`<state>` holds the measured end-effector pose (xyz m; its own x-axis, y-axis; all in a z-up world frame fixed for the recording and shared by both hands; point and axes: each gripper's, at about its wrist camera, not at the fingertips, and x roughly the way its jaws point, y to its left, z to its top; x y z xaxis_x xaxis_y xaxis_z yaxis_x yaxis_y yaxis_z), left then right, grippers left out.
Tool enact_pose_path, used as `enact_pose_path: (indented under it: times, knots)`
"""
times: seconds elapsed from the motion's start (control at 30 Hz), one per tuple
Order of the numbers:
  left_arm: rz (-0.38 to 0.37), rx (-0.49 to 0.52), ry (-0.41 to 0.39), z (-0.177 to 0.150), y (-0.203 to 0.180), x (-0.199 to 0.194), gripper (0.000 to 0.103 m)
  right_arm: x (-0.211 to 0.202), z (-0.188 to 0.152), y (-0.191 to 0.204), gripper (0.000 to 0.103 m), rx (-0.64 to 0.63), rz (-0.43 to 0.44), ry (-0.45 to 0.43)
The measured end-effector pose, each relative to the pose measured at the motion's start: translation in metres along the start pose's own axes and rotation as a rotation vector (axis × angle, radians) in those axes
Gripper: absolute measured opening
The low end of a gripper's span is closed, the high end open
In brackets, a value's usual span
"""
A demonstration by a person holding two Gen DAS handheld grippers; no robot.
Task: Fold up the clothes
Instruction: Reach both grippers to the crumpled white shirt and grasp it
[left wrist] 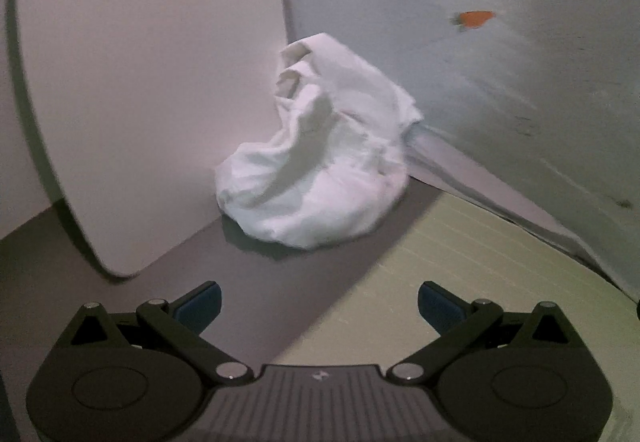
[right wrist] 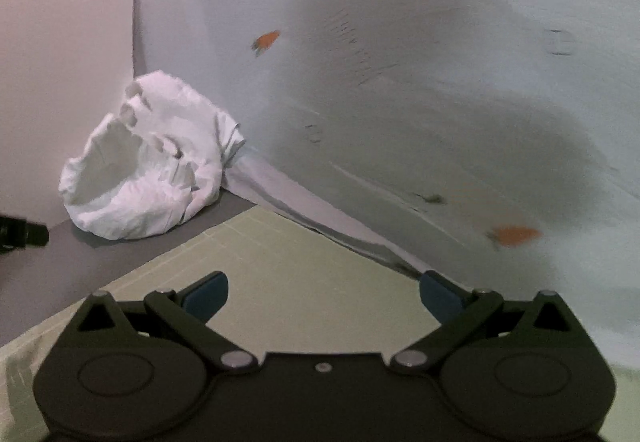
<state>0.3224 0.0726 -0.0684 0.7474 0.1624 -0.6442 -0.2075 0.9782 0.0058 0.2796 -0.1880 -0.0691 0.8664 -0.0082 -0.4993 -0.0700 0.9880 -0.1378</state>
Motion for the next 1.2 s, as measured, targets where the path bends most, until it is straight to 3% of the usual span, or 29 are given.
enact_pose_path:
  times: [0.23,0.43,0.53,0.6,0.7,0.87,0.93,1.0,1.07,1.2]
  knots:
    - [0.071,-0.023,-0.047,0.045,0.017,0.08,0.099,0.126,0.031,0.031,0.098,0.015,0.141,0.039]
    - [0.083,-0.032,-0.092,0.061,0.029,0.121,0.082,0.22,0.048,0.063,0.087,0.033,0.269,0.067]
    - [0.071,-0.004,-0.117,0.063,0.026,0.14,0.08,0.264,0.052,0.077,0.075,0.053,0.355,0.081]
    - [0.072,0.025,-0.129,0.063,0.023,0.15,0.076,0.292,0.055,0.087,0.058,0.067,0.416,0.09]
    - [0.083,0.065,-0.136,0.064,0.014,0.164,0.068,0.327,0.057,0.102,0.048,0.103,0.491,0.106]
    - [0.078,0.041,-0.117,0.063,0.009,0.182,0.049,0.367,0.063,0.128,0.048,0.105,0.538,0.107]
    - [0.09,0.032,-0.104,0.063,0.008,0.186,0.039,0.38,0.067,0.137,0.04,0.099,0.538,0.124]
    - [0.094,0.006,-0.098,0.063,0.008,0.185,0.033,0.393,0.07,0.144,0.02,0.081,0.516,0.154]
    - [0.096,-0.021,-0.096,0.065,0.009,0.18,0.027,0.383,0.072,0.138,0.01,0.066,0.528,0.131]
    - [0.068,-0.075,-0.111,0.068,0.014,0.153,0.018,0.355,0.077,0.125,0.007,0.022,0.547,0.073]
